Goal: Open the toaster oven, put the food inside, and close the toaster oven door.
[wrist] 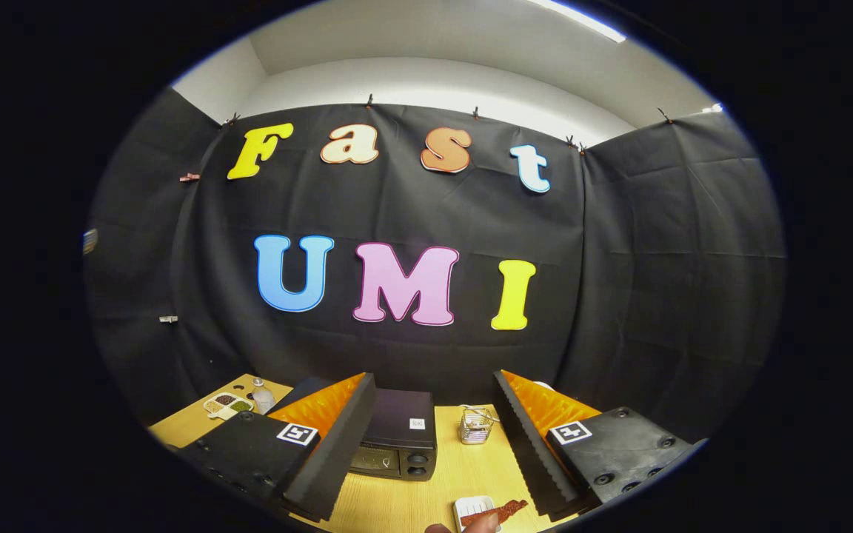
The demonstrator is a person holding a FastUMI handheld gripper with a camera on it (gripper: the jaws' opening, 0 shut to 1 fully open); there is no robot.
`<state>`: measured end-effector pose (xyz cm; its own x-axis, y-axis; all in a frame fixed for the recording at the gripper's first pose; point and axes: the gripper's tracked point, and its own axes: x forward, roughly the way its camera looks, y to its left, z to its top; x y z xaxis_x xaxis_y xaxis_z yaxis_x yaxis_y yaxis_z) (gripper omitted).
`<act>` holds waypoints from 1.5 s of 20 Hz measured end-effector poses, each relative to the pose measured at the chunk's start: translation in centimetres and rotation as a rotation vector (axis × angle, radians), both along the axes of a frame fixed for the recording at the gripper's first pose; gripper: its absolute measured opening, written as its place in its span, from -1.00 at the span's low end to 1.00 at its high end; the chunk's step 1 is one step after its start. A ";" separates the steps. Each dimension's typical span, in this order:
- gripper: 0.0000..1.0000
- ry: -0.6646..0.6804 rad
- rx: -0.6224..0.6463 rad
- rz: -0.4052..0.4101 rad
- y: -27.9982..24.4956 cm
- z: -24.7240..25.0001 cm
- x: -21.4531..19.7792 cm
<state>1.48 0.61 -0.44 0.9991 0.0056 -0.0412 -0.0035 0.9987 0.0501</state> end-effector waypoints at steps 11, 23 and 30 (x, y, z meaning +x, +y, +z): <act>0.95 0.001 0.030 0.049 5.4 -0.8 3.7; 0.95 -0.012 0.020 0.166 19.7 -7.7 9.1; 0.95 0.081 0.034 0.171 22.4 -14.2 11.4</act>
<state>12.86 22.98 -14.68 0.9770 0.1779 -0.1180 -0.1678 0.9817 0.0906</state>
